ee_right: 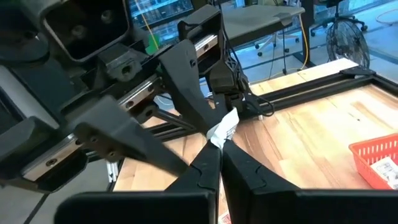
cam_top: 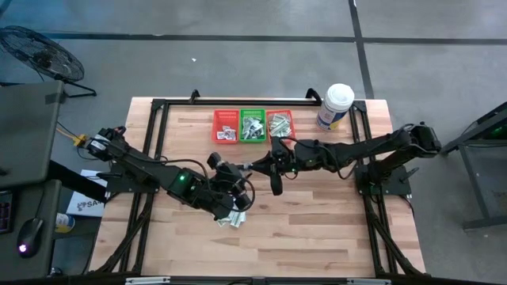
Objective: Pick & Place First Aid Supplies
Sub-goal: Put the towelette pack into the green bin
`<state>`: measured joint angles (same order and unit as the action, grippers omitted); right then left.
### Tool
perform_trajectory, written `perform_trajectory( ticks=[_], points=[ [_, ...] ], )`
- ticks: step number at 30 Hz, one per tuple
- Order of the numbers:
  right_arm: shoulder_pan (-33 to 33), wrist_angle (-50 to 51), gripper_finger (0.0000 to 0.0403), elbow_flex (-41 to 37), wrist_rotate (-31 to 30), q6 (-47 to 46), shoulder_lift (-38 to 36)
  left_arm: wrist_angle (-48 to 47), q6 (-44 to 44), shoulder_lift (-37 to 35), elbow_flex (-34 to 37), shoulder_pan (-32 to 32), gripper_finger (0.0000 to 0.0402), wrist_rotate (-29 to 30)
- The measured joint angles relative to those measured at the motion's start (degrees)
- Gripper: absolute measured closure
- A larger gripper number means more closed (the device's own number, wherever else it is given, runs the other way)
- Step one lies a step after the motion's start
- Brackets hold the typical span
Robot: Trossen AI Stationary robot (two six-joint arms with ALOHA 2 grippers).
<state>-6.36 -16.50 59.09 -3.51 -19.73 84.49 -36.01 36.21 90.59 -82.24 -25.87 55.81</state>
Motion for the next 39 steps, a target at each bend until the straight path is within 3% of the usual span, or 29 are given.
perform_trajectory(
  ticks=[6,10,16,24,33,39],
  points=[
    [1.83,2.95,0.0402,0.07,-0.94,-2.72,-0.17,-3.77,2.74,-1.79,0.02,0.0,0.0164,0.68],
    [3.78,6.16,0.0403,0.07,-1.53,-4.2,-0.65,-14.57,11.41,-4.88,0.0,0.0,0.0134,1.98],
    [7.67,10.36,0.0403,0.09,-0.55,-5.03,-0.85,-29.06,19.74,-9.91,0.0,0.0,0.0144,2.0],
    [14.46,12.32,0.0403,0.1,0.63,-7.31,0.53,-40.67,25.13,-14.69,2.04,0.0,0.0169,4.78],
    [21.42,11.11,0.0402,0.09,2.95,-10.85,7.34,-36.05,28.43,-25.99,15.45,0.0,0.0173,4.44],
    [25.68,7.17,0.0402,0.11,4.37,-14.19,11.95,-24.43,25.49,-35.8,27.16,0.0,0.0173,2.03]
  ],
)
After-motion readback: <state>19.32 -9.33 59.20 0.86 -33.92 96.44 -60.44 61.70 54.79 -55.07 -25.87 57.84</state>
